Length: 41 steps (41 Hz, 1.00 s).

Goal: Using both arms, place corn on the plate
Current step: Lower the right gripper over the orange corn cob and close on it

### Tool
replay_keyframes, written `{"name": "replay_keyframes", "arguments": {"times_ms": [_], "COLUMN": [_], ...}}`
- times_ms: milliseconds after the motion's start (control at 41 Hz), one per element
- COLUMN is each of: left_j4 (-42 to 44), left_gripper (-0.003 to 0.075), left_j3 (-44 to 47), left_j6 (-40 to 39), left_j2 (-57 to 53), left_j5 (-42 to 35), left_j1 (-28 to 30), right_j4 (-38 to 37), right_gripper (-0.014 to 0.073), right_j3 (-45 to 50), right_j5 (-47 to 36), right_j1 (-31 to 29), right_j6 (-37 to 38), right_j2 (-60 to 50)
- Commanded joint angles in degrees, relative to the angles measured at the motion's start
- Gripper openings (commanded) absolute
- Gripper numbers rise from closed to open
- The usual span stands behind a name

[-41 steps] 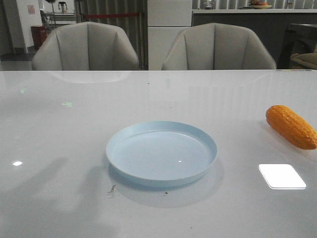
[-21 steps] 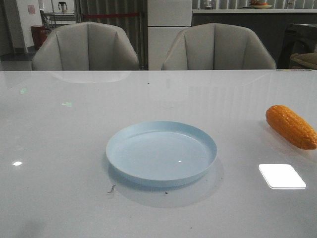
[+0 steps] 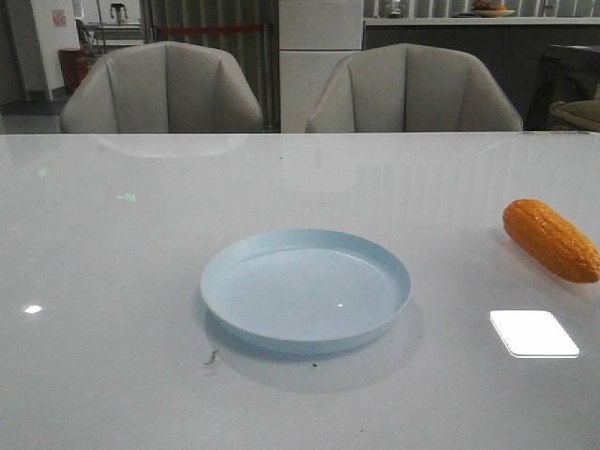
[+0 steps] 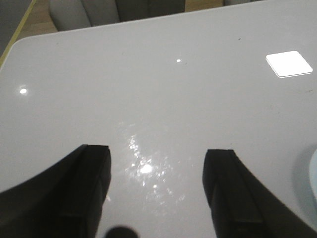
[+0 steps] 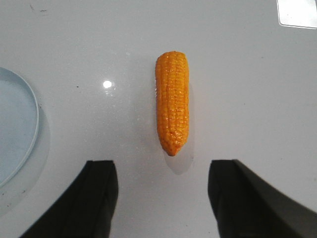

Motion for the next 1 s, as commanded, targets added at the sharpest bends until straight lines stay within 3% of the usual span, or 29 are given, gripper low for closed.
{"name": "replay_keyframes", "arguments": {"times_ms": [0,195,341,828,974], "left_j4": [-0.7,-0.7,-0.8,-0.9,-0.9], "left_gripper": [0.0455,0.0455,0.0455,0.0455,0.0455], "left_j3": [2.7,7.2,7.2,7.2,7.2], "left_j6": [-0.6,-0.6,-0.6,-0.6,-0.6], "left_j2": [-4.3,-7.8,-7.9,-7.9,-7.9], "left_j5": [-5.6,-5.7,-4.9,-4.8,-4.8], "left_j1": [1.9,3.1,3.1,3.1,3.1], "right_j4": [-0.7,-0.7,-0.7,-0.9,-2.0], "right_gripper": [0.051,0.051,0.051,0.051,0.051], "right_j3": [-2.0,-2.4,-8.0,-47.7,-56.0], "right_j5": [-3.3,-3.0,3.4,30.3,33.7], "right_j1": [-0.4,-0.4,-0.4,-0.4,-0.4], "right_j6": [-0.4,-0.4,-0.4,-0.4,-0.4], "right_j2": [-0.8,0.1,6.9,43.1,49.5]}}
